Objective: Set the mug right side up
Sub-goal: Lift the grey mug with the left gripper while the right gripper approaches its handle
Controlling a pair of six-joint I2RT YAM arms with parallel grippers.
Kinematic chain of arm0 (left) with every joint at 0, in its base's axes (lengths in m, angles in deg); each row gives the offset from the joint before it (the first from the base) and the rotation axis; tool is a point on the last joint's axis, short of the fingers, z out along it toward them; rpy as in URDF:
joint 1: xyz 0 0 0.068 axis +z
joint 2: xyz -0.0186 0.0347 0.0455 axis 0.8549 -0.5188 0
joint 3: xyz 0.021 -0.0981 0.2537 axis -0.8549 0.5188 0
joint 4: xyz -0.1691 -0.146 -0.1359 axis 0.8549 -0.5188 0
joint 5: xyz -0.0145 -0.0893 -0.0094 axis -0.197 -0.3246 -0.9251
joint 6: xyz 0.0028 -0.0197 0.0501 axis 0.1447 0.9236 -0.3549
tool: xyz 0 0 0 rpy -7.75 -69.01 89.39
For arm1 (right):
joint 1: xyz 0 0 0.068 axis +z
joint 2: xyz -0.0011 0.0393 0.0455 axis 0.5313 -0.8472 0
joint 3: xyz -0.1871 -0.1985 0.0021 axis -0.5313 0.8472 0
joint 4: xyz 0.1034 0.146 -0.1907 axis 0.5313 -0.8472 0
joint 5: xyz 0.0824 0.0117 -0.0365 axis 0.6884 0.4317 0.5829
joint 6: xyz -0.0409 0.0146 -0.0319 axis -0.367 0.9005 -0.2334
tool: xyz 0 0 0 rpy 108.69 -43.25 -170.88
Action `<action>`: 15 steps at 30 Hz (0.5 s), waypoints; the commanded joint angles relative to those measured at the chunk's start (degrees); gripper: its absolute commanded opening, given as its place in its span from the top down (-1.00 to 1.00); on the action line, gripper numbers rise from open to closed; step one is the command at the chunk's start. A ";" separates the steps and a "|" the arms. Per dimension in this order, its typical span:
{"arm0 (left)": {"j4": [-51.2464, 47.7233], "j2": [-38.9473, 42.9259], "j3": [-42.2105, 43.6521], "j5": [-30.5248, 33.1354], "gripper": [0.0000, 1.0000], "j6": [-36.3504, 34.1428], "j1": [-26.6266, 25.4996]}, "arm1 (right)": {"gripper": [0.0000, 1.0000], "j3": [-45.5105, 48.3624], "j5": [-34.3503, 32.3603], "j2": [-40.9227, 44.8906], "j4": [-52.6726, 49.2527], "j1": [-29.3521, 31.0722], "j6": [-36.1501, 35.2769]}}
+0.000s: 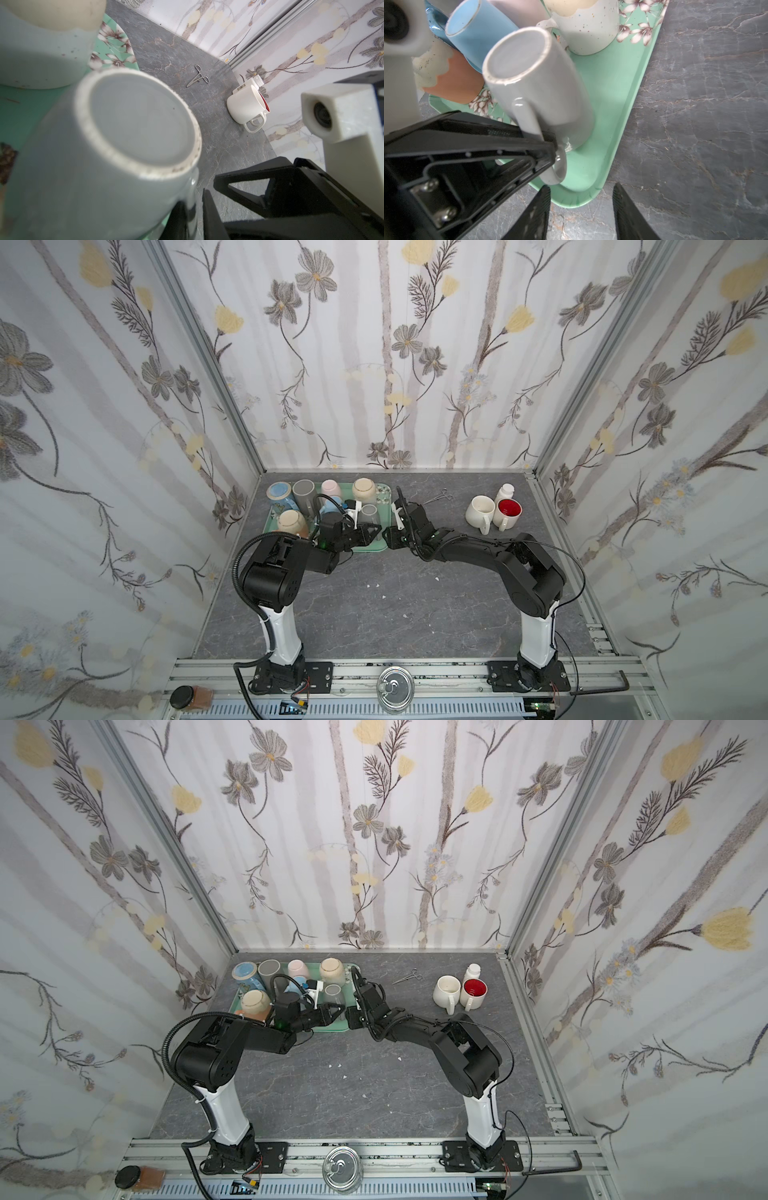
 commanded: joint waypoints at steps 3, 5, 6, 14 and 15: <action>4.93 2.14 2.91 0.34 0.54 -0.23 1.03 | 0.01 -0.50 0.17 -0.18 0.09 -0.74 0.46; 4.84 2.92 3.73 0.46 0.50 -0.45 1.48 | 0.01 -0.60 0.33 0.03 0.06 -0.98 0.41; 4.87 3.30 4.27 0.76 0.47 -0.49 1.71 | 0.01 -0.61 0.39 -0.01 0.14 -1.09 0.56; 1.73 7.37 6.31 1.89 0.30 -2.33 2.57 | 0.01 -3.74 2.90 -1.93 -0.79 -2.21 0.90; 0.59 8.21 6.29 2.41 0.30 -2.67 2.64 | 0.01 -4.59 3.44 -2.59 -1.12 -2.19 0.79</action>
